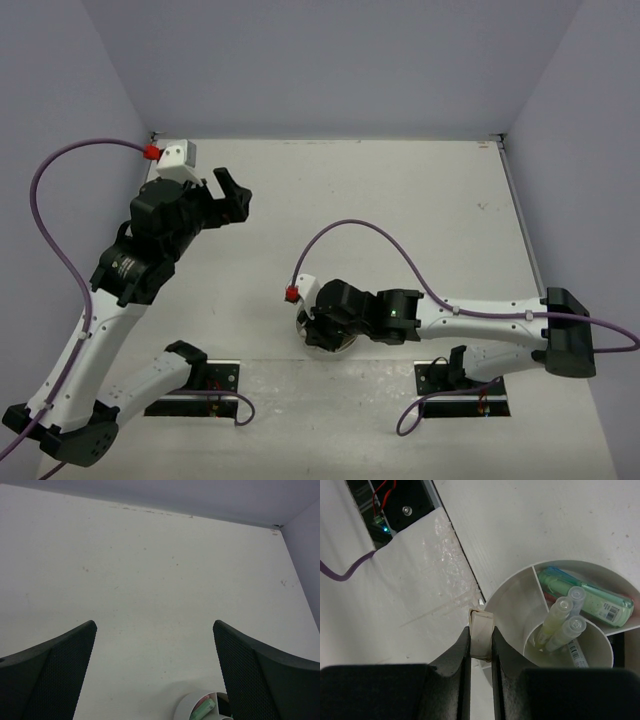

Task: Sort the stationery into containers
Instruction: Place the stationery in the storage box.

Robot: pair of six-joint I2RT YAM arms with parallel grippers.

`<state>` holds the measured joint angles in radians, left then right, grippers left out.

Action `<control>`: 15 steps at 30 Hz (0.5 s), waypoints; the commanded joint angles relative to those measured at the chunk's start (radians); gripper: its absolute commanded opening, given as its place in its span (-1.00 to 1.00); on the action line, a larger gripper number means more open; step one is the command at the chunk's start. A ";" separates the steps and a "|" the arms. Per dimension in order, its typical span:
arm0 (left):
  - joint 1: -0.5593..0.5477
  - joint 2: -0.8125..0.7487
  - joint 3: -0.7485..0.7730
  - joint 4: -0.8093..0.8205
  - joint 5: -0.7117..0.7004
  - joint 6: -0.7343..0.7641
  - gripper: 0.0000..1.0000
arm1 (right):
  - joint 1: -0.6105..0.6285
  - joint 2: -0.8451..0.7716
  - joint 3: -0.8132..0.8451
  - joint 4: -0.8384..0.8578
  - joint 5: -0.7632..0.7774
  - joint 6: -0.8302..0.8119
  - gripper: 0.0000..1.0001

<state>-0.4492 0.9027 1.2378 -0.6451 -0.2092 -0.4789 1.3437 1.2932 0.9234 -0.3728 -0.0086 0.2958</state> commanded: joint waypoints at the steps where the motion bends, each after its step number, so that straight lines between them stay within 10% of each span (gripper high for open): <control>1: 0.003 -0.017 -0.005 0.071 0.046 0.021 1.00 | 0.005 0.003 -0.009 0.055 0.081 -0.003 -1.00; 12: 0.003 -0.003 -0.017 0.119 0.111 0.032 1.00 | 0.006 0.004 -0.020 0.058 0.088 -0.006 -0.99; 15: 0.003 0.010 -0.014 0.118 0.125 0.039 1.00 | 0.006 0.029 -0.023 0.057 0.085 0.000 -0.70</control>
<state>-0.4492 0.8986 1.2255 -0.5767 -0.1184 -0.4696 1.3437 1.2994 0.9098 -0.3525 0.0515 0.2951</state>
